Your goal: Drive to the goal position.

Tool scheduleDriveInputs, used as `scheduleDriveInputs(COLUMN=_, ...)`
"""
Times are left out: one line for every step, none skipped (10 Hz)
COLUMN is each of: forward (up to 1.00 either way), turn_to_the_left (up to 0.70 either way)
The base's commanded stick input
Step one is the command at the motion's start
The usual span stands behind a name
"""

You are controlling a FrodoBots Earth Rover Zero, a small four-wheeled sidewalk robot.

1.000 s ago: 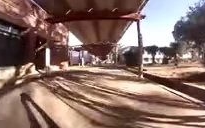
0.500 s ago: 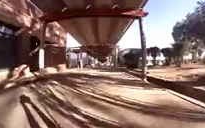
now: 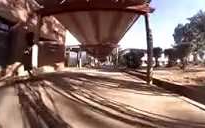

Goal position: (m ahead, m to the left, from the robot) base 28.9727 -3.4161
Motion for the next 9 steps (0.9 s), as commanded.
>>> scheduleDriveInputs(forward=0.85, turn_to_the_left=0.0)
scheduleDriveInputs(forward=0.85, turn_to_the_left=0.0)
scheduleDriveInputs(forward=0.85, turn_to_the_left=0.0)
scheduleDriveInputs(forward=0.85, turn_to_the_left=0.0)
scheduleDriveInputs(forward=0.85, turn_to_the_left=0.0)
scheduleDriveInputs(forward=0.85, turn_to_the_left=0.0)
scheduleDriveInputs(forward=0.85, turn_to_the_left=0.0)
scheduleDriveInputs(forward=0.85, turn_to_the_left=0.0)
scheduleDriveInputs(forward=0.85, turn_to_the_left=0.0)
